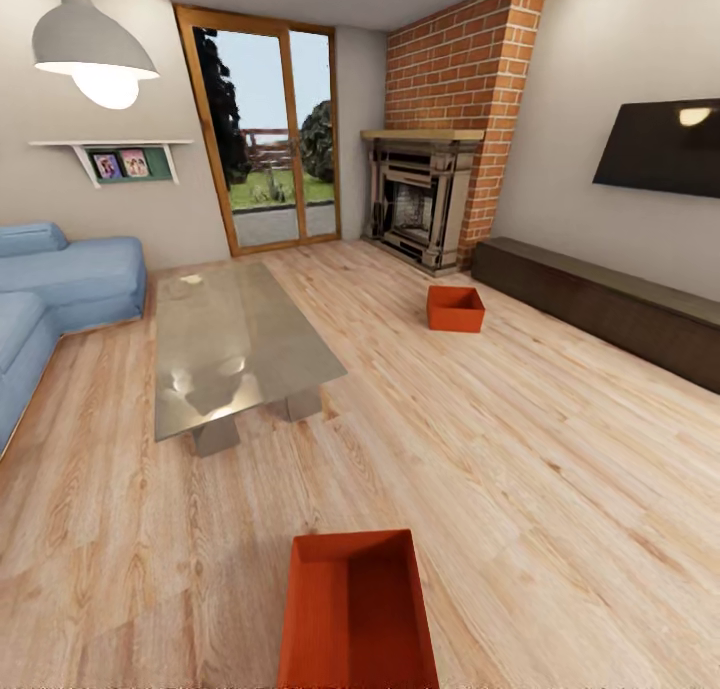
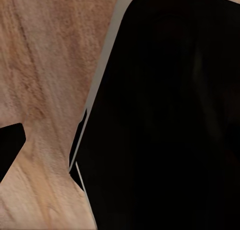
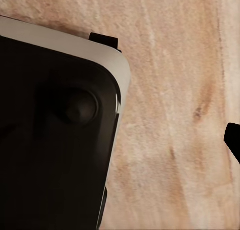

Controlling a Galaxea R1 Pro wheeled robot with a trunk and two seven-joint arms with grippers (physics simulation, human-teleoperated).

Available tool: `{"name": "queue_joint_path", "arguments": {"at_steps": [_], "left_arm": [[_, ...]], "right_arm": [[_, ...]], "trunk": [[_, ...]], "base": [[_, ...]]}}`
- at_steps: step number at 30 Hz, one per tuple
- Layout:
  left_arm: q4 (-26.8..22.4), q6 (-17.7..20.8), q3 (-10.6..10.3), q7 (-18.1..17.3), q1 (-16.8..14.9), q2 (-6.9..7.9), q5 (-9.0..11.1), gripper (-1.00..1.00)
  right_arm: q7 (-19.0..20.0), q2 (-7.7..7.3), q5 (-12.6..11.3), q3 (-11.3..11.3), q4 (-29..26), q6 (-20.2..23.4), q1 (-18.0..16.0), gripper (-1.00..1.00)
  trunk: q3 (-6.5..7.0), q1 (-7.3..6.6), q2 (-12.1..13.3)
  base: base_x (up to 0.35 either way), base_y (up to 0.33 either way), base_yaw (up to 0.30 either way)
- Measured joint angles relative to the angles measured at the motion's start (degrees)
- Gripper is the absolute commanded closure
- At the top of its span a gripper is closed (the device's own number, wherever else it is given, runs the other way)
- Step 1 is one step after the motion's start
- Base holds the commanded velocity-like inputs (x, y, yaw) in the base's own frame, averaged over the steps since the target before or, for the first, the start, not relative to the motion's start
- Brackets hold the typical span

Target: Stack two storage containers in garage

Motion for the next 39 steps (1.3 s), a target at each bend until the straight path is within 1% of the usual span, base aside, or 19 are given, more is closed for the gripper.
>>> {"name": "queue_joint_path", "arguments": {"at_steps": [35, 39], "left_arm": [[0.0, 0.0, 0.0, 0.0, 0.0, 0.0, 0.0, -1.0], [-0.6, 0.0, 0.0, 0.0, 0.0, 0.0, 0.0, -1.0]], "right_arm": [[0.1, -0.02, 0.0, 0.0, 0.0, 0.1, 0.0, -1.0], [0.1, -0.04, 0.1, 0.0, 0.0, 0.2, 0.0, -1.0]], "trunk": [[-3.22, 0.0, 0.0], [-3.59, 0.0, 0.0]], "base": [[0.0, 0.0, 0.0], [0.0, 0.0, 0.0]]}}
